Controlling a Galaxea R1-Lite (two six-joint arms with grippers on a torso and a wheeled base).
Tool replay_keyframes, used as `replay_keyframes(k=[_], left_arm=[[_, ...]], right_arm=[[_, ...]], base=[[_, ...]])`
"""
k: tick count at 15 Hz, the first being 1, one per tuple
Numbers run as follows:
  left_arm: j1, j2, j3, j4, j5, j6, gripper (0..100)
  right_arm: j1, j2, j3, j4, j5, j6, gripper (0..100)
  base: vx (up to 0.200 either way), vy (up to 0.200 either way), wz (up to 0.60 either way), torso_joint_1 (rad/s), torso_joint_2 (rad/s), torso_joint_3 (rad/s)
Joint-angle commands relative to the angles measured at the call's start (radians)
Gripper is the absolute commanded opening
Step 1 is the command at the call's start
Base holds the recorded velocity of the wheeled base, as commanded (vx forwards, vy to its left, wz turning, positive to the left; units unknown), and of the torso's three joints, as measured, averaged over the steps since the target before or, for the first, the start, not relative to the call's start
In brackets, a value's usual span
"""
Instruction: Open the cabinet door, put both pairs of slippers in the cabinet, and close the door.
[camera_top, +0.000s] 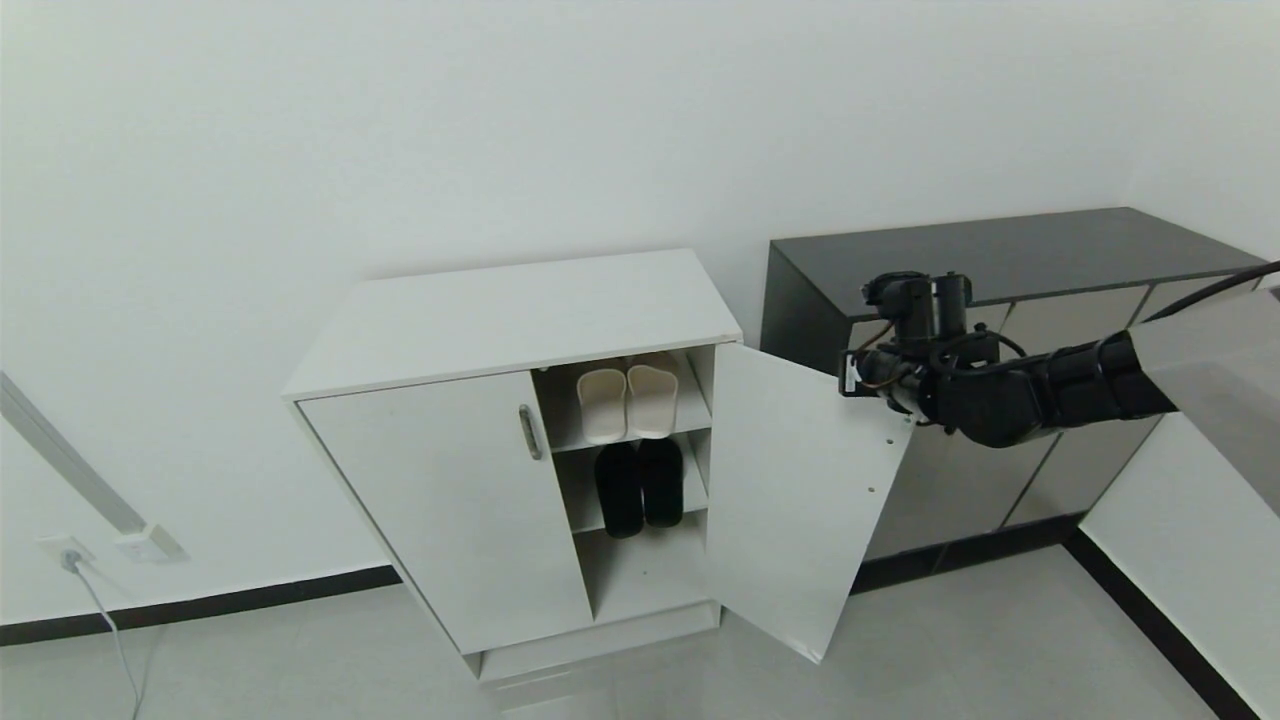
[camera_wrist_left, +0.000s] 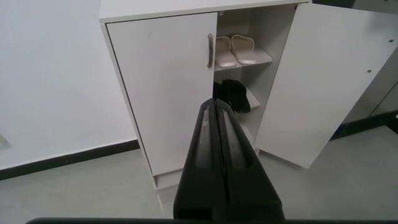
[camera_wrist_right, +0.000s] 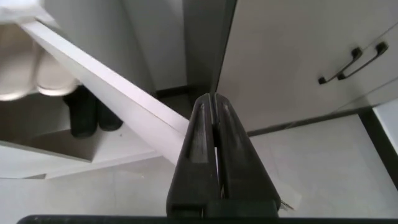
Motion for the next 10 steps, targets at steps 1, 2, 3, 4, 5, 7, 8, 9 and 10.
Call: replay_keyframes(k=[1,2,3,4,5,7,8,9,10], left_arm=[[0.000,0.001,0.000,0.000,0.001,0.000,0],[0.000,0.001,0.000,0.000,0.001,0.000,0],[0.000,0.001,0.000,0.000,0.001,0.000,0],[0.000,0.001,0.000,0.000,-0.001,0.000,0],[0.000,0.001,0.000,0.000,0.001,0.000,0],[0.000,0.001,0.000,0.000,0.001,0.000,0],[0.000,0.001,0.000,0.000,0.001,0.000,0],[0.000,0.001,0.000,0.000,0.001,0.000,0],[0.000,0.001,0.000,-0.001,0.001,0.000,0]], right_arm=[[-0.008,0.028,-0.006,0.001,0.004,0.000,0],[-0.011,0.032,-0.007,0.003,0.006,0.000,0],[-0.015,0.042,-0.013,0.004,0.006,0.000,0],[-0.019,0.045,-0.013,0.007,0.007,0.000,0],[-0.020,0.050,-0.013,0.012,0.018,0.000,0],[-0.025,0.053,-0.015,0.012,0.019,0.000,0],[-0.025,0.053,-0.013,0.013,0.018,0.000,0],[-0.022,0.045,-0.007,0.015,0.018,0.000,0],[-0.012,0.027,0.010,0.016,0.018,0.000,0]], base=[[0.000,0.000,0.00,0.000,0.00,0.000],[0.000,0.000,0.00,0.000,0.00,0.000],[0.000,0.000,0.00,0.000,0.00,0.000],[0.000,0.000,0.00,0.000,0.00,0.000],[0.000,0.000,0.00,0.000,0.00,0.000],[0.000,0.000,0.00,0.000,0.00,0.000],[0.000,0.000,0.00,0.000,0.00,0.000],[0.000,0.000,0.00,0.000,0.00,0.000],[0.000,0.000,0.00,0.000,0.00,0.000]])
